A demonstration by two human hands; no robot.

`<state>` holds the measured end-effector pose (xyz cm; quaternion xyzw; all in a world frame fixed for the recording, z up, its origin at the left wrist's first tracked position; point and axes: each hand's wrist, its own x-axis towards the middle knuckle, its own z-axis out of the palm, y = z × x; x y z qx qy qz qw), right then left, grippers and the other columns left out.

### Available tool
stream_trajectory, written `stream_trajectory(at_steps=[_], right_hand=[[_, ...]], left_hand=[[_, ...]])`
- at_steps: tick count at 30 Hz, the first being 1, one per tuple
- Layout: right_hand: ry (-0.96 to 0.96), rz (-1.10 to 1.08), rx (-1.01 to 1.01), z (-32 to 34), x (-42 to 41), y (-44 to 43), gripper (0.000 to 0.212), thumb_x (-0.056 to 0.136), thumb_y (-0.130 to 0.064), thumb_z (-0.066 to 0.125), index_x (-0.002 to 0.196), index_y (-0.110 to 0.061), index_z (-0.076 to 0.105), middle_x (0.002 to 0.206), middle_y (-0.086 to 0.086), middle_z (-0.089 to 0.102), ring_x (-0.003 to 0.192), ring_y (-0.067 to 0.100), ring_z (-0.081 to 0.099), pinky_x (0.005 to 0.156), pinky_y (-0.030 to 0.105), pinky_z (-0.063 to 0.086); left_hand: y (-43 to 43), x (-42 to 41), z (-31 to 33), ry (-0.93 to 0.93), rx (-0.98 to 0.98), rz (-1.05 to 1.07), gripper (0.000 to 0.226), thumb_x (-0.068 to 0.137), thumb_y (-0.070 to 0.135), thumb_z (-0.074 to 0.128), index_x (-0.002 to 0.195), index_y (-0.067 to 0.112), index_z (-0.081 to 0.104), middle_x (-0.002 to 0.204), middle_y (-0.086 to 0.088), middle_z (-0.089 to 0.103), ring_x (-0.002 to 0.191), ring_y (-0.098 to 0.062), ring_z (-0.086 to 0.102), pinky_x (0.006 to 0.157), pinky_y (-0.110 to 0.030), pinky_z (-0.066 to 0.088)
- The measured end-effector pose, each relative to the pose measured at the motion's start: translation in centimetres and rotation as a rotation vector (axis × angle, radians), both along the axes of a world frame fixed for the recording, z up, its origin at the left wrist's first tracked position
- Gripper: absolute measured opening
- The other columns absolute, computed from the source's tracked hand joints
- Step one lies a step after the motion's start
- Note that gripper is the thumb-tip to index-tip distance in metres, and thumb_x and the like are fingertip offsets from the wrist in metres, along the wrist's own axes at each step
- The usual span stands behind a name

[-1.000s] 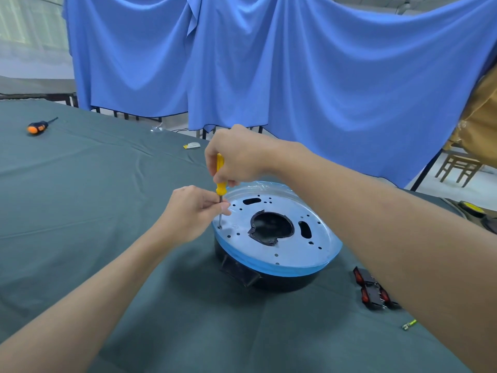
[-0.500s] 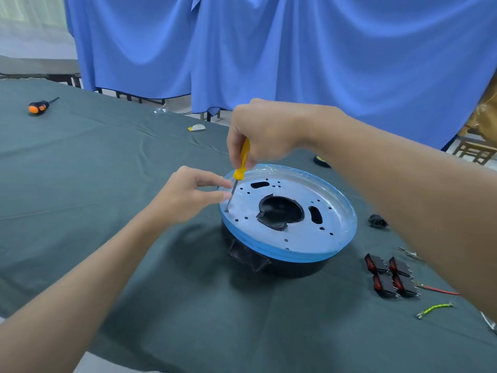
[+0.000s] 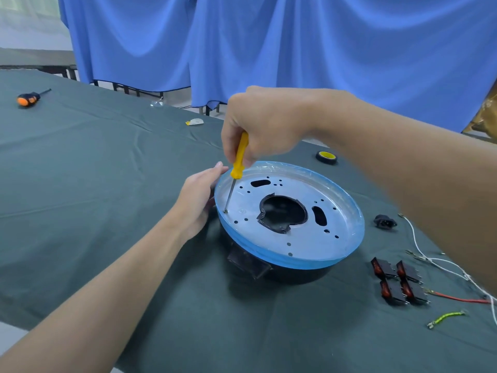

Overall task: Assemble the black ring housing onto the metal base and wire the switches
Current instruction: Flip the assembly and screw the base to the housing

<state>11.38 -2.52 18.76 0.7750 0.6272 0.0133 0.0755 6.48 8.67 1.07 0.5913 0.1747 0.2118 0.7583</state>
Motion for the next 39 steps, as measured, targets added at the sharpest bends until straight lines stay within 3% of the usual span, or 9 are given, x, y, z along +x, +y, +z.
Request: stream_trajectory(at_steps=[5, 9, 11, 14, 19, 25, 32, 34, 39], right_hand=[[0.059, -0.038, -0.048, -0.1, 0.8, 0.5, 0.014, 0.082, -0.015, 0.068, 0.087, -0.026, 0.075, 0.061, -0.018, 0.068, 0.057, -0.012, 0.061, 0.049, 0.008, 0.039], [0.157, -0.077, -0.101, 0.3, 1.2, 0.5, 0.014, 0.088, -0.013, 0.064, 0.087, -0.021, 0.075, 0.065, -0.016, 0.071, 0.063, -0.001, 0.07, 0.059, 0.014, 0.047], [0.174, -0.078, -0.109, 0.3, 1.4, 0.5, 0.013, 0.088, -0.014, 0.064, 0.087, -0.02, 0.076, 0.066, -0.014, 0.072, 0.063, 0.0, 0.07, 0.06, 0.012, 0.048], [0.185, -0.091, -0.094, 0.1, 1.6, 0.5, 0.014, 0.089, -0.015, 0.063, 0.085, -0.021, 0.075, 0.063, -0.013, 0.071, 0.064, 0.0, 0.07, 0.06, 0.01, 0.048], [0.205, -0.099, -0.041, 0.1, 1.6, 0.5, 0.015, 0.09, -0.016, 0.061, 0.082, -0.021, 0.073, 0.063, -0.013, 0.071, 0.064, 0.0, 0.07, 0.055, 0.005, 0.044], [0.183, -0.102, -0.049, 0.5, 1.3, 0.6, 0.014, 0.09, -0.018, 0.062, 0.084, -0.024, 0.073, 0.062, -0.015, 0.07, 0.064, -0.001, 0.07, 0.062, 0.019, 0.043], [0.193, -0.104, -0.074, 0.2, 1.2, 0.5, 0.014, 0.091, -0.018, 0.062, 0.084, -0.023, 0.074, 0.06, -0.015, 0.07, 0.063, -0.001, 0.069, 0.056, 0.009, 0.045], [0.207, -0.106, -0.071, 0.0, 1.3, 0.5, 0.015, 0.091, -0.017, 0.062, 0.084, -0.021, 0.074, 0.058, -0.016, 0.069, 0.062, 0.0, 0.069, 0.052, 0.004, 0.042], [0.215, -0.101, -0.068, 0.1, 1.3, 0.5, 0.013, 0.091, -0.017, 0.063, 0.085, -0.02, 0.073, 0.057, -0.019, 0.067, 0.062, 0.0, 0.069, 0.055, 0.006, 0.045]], left_hand=[[0.2, 0.9, 0.2, 0.002, -0.148, -0.061, 0.042, 0.1, 0.041, 0.047, 0.119, 0.011, 0.068, 0.115, -0.01, 0.072, 0.107, -0.031, 0.067, 0.102, -0.044, 0.046], [0.3, 1.7, 0.1, 0.003, -0.167, -0.135, 0.029, 0.098, 0.036, 0.051, 0.099, 0.015, 0.071, 0.091, -0.007, 0.073, 0.079, -0.023, 0.069, 0.071, -0.032, 0.055], [0.3, 1.8, -0.4, 0.004, -0.161, -0.164, 0.028, 0.097, 0.034, 0.052, 0.09, 0.016, 0.072, 0.085, -0.005, 0.073, 0.075, -0.022, 0.069, 0.065, -0.03, 0.053], [0.5, 1.9, -0.6, -0.025, -0.12, -0.165, 0.026, 0.095, 0.03, 0.055, 0.1, 0.011, 0.072, 0.095, -0.01, 0.072, 0.083, -0.026, 0.067, 0.075, -0.034, 0.052], [0.2, 2.0, -0.6, -0.037, -0.135, -0.144, 0.026, 0.09, 0.026, 0.06, 0.103, 0.007, 0.074, 0.097, -0.012, 0.071, 0.085, -0.027, 0.066, 0.076, -0.035, 0.052], [0.1, 1.9, -0.6, -0.034, -0.178, -0.124, 0.032, 0.09, 0.023, 0.059, 0.115, 0.006, 0.071, 0.116, -0.02, 0.069, 0.096, -0.031, 0.067, 0.094, -0.045, 0.049], [0.2, 2.0, -0.6, -0.032, -0.173, -0.119, 0.024, 0.09, 0.02, 0.058, 0.081, 0.016, 0.08, 0.091, -0.011, 0.075, 0.078, -0.024, 0.071, 0.07, -0.031, 0.055], [0.1, 2.0, -0.6, -0.033, -0.175, -0.114, 0.024, 0.091, 0.019, 0.057, 0.082, 0.015, 0.079, 0.091, -0.011, 0.075, 0.078, -0.025, 0.071, 0.069, -0.031, 0.055], [0.1, 2.0, -0.6, -0.023, -0.185, -0.103, 0.022, 0.09, 0.02, 0.058, 0.097, 0.011, 0.076, 0.102, -0.017, 0.073, 0.087, -0.029, 0.068, 0.08, -0.038, 0.052]])
